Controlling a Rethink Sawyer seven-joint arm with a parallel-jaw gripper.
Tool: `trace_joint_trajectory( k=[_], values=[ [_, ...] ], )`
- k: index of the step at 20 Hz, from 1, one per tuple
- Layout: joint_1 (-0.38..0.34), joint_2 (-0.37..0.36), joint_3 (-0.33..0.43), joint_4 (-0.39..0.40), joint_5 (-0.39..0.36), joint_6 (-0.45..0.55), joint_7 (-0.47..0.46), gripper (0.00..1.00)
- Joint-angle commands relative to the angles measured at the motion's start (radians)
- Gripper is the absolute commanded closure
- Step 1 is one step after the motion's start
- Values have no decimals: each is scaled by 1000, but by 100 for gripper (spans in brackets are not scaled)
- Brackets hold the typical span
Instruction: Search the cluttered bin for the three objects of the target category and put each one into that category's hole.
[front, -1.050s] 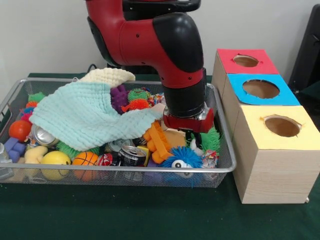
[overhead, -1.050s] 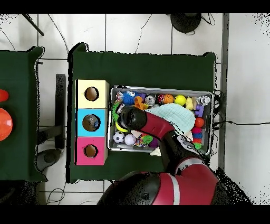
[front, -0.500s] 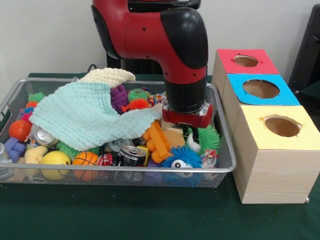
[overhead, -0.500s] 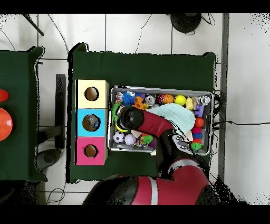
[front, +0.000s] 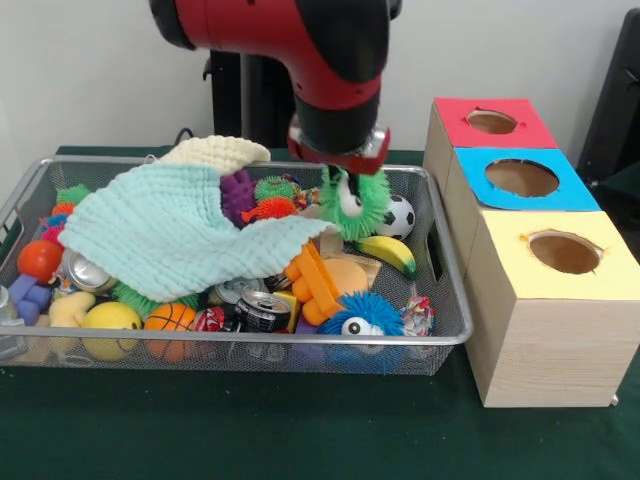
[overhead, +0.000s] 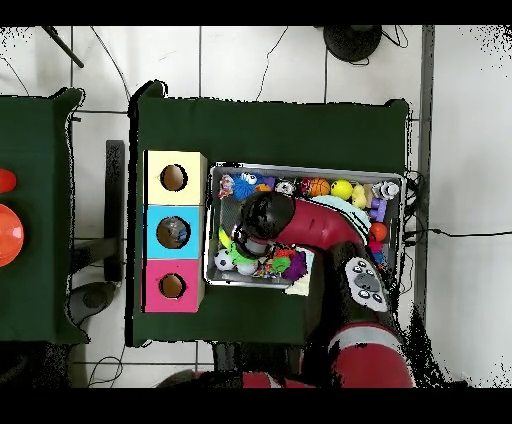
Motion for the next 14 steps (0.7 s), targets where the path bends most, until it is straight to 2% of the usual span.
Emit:
trace_joint_trajectory(
  k=[1, 7, 11, 13, 14],
  values=[
    [-58, -74, -44, -113, -149, 112, -71, 100],
    [-88, -69, -45, -109, -237, 38, -68, 100],
    [-131, -29, -2, -17, -238, -110, -32, 100],
    [-156, -36, 33, 34, -230, -166, -46, 100],
    [-176, -42, 59, 75, -210, -194, -46, 0]
  ],
)
